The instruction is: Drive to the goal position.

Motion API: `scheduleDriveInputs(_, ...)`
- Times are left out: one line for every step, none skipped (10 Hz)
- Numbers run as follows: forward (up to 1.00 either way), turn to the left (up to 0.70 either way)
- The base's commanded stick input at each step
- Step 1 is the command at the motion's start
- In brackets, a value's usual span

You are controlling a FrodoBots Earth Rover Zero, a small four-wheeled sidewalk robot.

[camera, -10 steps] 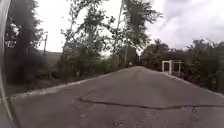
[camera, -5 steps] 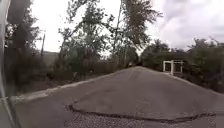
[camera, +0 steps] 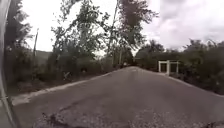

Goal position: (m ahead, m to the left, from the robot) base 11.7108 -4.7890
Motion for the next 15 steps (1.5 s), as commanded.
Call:
scheduleDriveInputs(0.7, 0.0)
scheduleDriveInputs(0.7, 0.0)
scheduleDriveInputs(0.7, 0.0)
scheduleDriveInputs(0.7, 0.0)
scheduleDriveInputs(0.7, 0.0)
scheduleDriveInputs(0.7, 0.0)
scheduleDriveInputs(0.7, 0.0)
scheduleDriveInputs(0.7, 0.0)
scheduleDriveInputs(0.7, 0.0)
scheduleDriveInputs(0.7, 0.0)
scheduleDriveInputs(0.7, 0.0)
scheduleDriveInputs(0.7, 0.0)
scheduleDriveInputs(0.7, 0.0)
scheduleDriveInputs(0.7, 0.0)
scheduleDriveInputs(0.7, -0.01)
